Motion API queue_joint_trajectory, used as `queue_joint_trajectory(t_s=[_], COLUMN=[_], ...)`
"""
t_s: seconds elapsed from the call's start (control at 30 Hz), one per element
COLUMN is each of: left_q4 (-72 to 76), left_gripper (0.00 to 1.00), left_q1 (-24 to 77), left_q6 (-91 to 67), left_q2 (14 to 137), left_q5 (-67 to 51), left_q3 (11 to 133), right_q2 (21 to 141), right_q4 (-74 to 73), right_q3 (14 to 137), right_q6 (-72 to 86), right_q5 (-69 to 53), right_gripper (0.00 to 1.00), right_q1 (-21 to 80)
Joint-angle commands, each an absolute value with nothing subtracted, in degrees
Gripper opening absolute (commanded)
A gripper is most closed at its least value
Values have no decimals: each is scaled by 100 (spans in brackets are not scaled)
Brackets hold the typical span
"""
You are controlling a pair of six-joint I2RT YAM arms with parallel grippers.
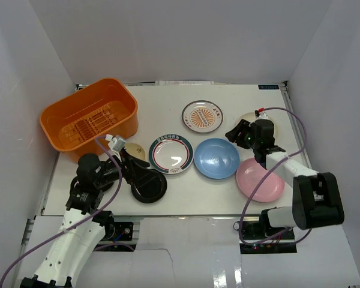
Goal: Place the plates into the plastic bin on the countertop
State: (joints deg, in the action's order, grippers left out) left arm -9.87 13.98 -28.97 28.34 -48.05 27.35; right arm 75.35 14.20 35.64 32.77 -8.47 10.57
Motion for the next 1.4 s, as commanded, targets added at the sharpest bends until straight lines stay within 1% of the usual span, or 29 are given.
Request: queue_joint_trajectory(t_s=[0.0, 0.2, 0.4, 0.57, 0.87, 0.9, 0.93, 0.97, 1.0, 1.1, 1.13, 1.2, 1.23, 1.37], left_q4=[-949, -958, -958, -967, -1019, -1011, -1019, -1141, -1247, -1362, -1328, -1152, -1003, -695], left_gripper=[98, 98, 98, 98, 98, 98, 98, 98, 96, 88, 83, 79, 79, 78], left_q1=[1354, 1336, 1301, 1283, 1274, 1283, 1283, 1283, 1283, 1309, 1327, 1432, 1502, 1661], left_q6=[-2830, -2830, -2848, -2856, -2918, -2918, -2918, -2927, -2927, -3014, -3084, -3304, -3435, -3647], left_q2=[2874, 3006, 3129, 3217, 3576, 3638, 3717, 3918, 4050, 4524, 4622, 4816, 4860, 5315], left_q5=[-4852, -4825, -4843, -4781, -4273, -4219, -4149, -3879, -3702, -3480, -3472, -3323, -3270, -2954], left_q3=[2786, 2777, 2777, 2786, 2961, 3014, 3136, 3216, 3313, 3638, 3700, 3840, 3910, 4130], right_q2=[8241, 9410, 10369, 10915, 11865, 11935, 11944, 11918, 11779, 11235, 11067, 10566, 10208, 9415], right_q4=[2240, 2742, 2857, 2874, 3058, 3059, 3076, 3094, 3137, 3409, 3428, 3533, 3594, 3936], right_q3=[4138, 4614, 5290, 5826, 6372, 6459, 6486, 6504, 6495, 6293, 6232, 6013, 5890, 5126], right_q6=[3550, 4077, 4342, 4526, 5053, 5115, 5133, 5150, 5176, 5133, 5063, 4949, 4940, 5053], right_q5=[-352, -176, -176, -228, -457, -501, -536, -562, -597, -632, -702, -957, -1054, -1817], right_gripper=[58, 59, 56, 52, 38, 28, 17, 10, 8, 8, 8, 8, 8, 8], right_q1=[1072, 1081, 1125, 1213, 1257, 1266, 1257, 1248, 1248, 1248, 1231, 1213, 1213, 1239])
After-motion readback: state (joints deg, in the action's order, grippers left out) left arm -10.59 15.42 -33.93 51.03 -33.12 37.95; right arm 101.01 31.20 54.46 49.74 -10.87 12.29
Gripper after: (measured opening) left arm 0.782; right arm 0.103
